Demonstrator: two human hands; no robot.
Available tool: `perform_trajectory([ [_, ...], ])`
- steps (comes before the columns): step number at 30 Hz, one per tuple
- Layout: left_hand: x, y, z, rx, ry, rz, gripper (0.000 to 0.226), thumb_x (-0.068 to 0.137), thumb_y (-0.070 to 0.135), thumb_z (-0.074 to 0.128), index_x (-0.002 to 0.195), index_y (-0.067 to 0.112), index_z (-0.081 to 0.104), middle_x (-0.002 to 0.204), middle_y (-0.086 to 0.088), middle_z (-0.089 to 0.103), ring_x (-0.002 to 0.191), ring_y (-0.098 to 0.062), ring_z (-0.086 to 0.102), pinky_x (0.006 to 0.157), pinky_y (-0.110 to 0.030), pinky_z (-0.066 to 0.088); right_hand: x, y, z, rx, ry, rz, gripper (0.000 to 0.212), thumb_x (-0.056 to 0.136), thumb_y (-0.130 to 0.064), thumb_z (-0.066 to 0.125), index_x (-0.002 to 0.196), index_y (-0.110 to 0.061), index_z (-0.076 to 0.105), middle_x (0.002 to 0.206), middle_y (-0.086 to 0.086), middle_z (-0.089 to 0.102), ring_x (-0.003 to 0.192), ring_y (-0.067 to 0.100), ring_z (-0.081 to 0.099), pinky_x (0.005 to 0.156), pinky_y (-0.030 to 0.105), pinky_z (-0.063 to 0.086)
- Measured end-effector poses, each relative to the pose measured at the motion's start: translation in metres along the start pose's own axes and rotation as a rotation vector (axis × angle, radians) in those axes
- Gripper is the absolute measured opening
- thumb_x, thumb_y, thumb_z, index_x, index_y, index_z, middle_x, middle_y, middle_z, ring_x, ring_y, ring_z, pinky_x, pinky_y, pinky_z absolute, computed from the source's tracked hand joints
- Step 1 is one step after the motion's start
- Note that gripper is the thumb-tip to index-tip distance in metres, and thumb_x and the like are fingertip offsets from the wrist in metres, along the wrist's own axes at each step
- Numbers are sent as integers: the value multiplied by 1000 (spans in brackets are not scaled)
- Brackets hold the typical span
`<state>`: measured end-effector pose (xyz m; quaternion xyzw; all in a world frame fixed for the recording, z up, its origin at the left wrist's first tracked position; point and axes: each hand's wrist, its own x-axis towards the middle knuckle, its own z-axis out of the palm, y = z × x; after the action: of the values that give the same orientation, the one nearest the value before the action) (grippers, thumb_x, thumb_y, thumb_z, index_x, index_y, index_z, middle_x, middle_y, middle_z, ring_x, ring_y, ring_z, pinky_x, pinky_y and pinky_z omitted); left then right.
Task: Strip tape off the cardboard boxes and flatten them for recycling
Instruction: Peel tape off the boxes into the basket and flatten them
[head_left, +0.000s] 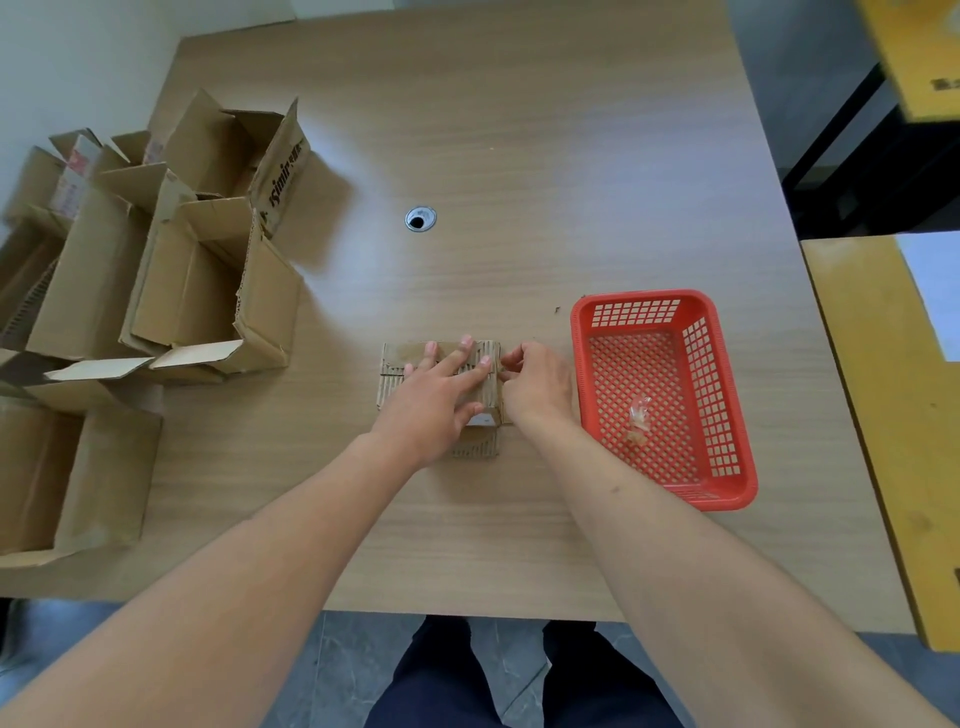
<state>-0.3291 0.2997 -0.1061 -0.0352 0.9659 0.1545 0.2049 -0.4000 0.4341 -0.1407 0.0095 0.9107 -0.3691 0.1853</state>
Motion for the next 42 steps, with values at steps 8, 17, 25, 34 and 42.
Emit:
perform_trajectory([
  [8,0,-1,1,32,-7,20,59,106,37,49,160,36,25,170,10,4,156,-37,2,122,-59,15,-3,3,-5,7,119,67,24,87,-3,70,83,-26,76,94,1,77,89,22,71,84,31,55],
  [17,2,0,-2,72,-45,18,60,107,38,45,161,36,19,171,9,-2,156,-38,-1,123,-57,13,-13,8,-23,62,244,79,10,86,-7,75,89,-16,78,93,1,75,90,19,68,78,24,46],
  [25,1,8,1,65,-17,10,58,107,35,46,160,35,22,171,7,2,155,-39,3,122,-59,14,-20,16,-48,115,270,-17,21,86,-2,74,102,-12,81,100,3,79,96,16,71,95,24,51],
  [34,9,40,20,81,48,-5,58,108,38,42,161,34,18,171,6,0,156,-38,4,123,-57,15,-17,56,-78,141,398,115,9,84,-22,83,84,-23,73,75,-11,70,77,10,70,78,27,54],
  [42,17,49,19,38,53,-18,58,107,38,43,161,35,21,171,7,3,156,-37,4,123,-57,14,-12,76,-86,42,342,195,7,90,-22,76,94,-20,80,88,-4,76,88,16,71,89,31,56],
])
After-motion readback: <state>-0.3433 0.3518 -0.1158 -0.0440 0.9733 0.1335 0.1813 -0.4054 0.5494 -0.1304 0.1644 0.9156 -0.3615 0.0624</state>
